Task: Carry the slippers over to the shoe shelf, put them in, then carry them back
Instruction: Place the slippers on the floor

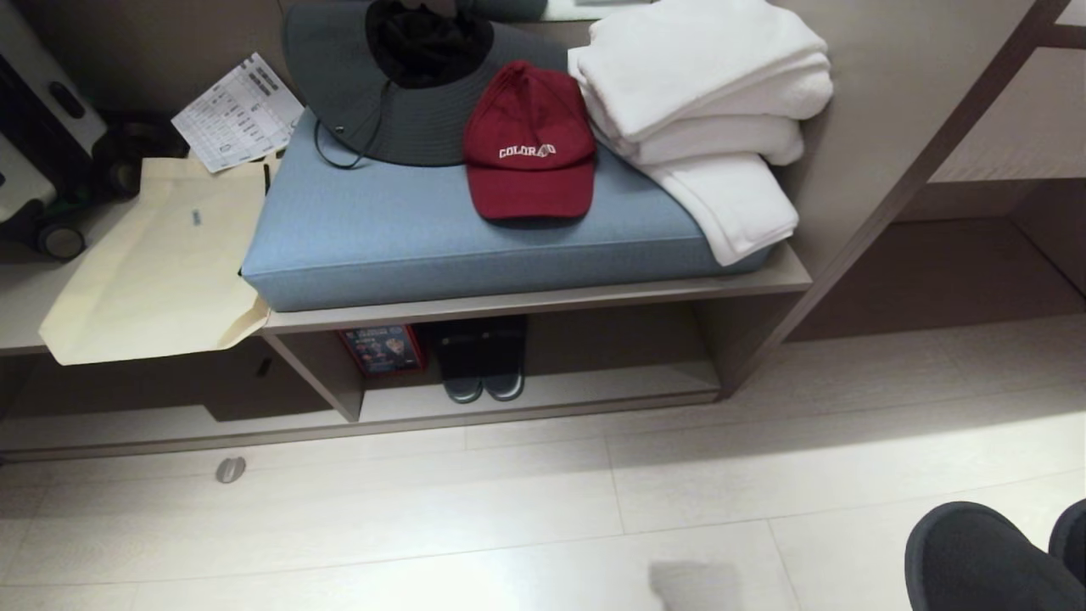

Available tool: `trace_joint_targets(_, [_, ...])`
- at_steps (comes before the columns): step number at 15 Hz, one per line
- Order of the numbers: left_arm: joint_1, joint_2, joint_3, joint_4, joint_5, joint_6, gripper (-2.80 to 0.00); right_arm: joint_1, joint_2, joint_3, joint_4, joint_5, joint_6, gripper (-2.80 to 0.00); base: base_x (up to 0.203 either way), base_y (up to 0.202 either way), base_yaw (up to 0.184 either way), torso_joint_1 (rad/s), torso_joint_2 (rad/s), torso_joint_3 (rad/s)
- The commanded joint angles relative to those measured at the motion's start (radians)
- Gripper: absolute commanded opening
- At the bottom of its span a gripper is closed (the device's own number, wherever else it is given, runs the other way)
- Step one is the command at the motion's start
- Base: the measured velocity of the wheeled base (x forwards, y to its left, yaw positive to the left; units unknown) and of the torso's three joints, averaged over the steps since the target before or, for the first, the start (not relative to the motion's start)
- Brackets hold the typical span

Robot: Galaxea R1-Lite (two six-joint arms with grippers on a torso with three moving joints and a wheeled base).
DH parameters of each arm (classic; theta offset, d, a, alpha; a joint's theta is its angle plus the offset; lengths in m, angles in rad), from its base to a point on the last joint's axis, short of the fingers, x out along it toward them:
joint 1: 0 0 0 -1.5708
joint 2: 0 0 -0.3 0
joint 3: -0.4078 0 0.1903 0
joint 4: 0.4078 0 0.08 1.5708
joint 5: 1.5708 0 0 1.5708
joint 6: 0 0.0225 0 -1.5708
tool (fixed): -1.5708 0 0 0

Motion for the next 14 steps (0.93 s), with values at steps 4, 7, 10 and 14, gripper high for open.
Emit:
trace_joint_targets(4, [0.0,0.0,0.0,0.0,0.0,0.0,-2.8,0.0,0.001,0.0,-0.001,0.0,0.0,-2.8,0.0,0.0,0.0,0.002,0.0,0.205])
trace_joint_targets(7, [0.0,0.0,0.0,0.0,0.0,0.0,-2.8,0.0,0.001,0.0,-0.001,0.0,0.0,-2.8,0.0,0.0,0.0,0.007,0.0,0.202])
trace_joint_targets(10, [0.001,0.0,0.0,0.0,0.0,-0.002,-2.8,0.0,0.001,0.0,-0.001,0.0,0.0,-2.8,0.0,0.0,0.0,0.002,0.0,0.203])
trace_joint_targets(14, [0.0,0.0,0.0,0.0,0.0,-0.002,-2.8,0.0,0.001,0.0,-0.001,0.0,0.0,-2.8,0.0,0.0,0.0,0.002,0.0,0.204])
